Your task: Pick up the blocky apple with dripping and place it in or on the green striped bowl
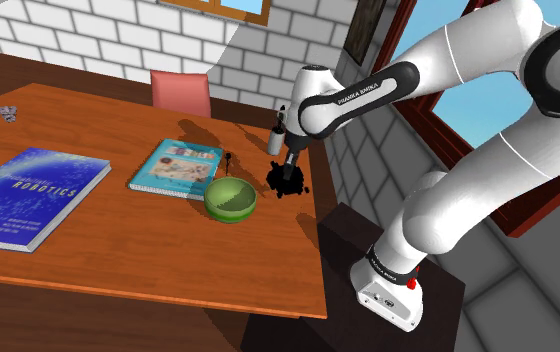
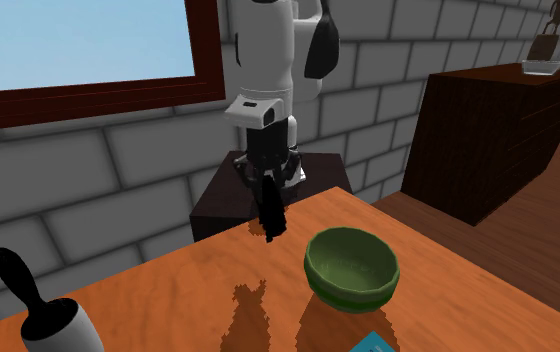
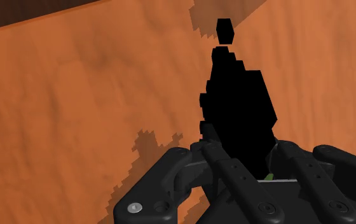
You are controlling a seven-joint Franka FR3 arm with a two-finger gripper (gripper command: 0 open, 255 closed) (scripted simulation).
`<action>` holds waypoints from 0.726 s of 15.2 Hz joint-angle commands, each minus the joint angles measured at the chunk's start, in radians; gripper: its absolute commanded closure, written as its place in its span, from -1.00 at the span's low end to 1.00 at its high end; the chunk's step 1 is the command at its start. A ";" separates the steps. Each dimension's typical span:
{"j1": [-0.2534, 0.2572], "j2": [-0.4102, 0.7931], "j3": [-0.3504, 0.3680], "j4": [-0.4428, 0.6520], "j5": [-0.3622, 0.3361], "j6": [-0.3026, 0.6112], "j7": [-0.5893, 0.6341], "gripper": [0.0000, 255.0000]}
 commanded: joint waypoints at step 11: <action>-0.001 -0.108 0.007 0.085 0.000 -0.193 0.000 1.00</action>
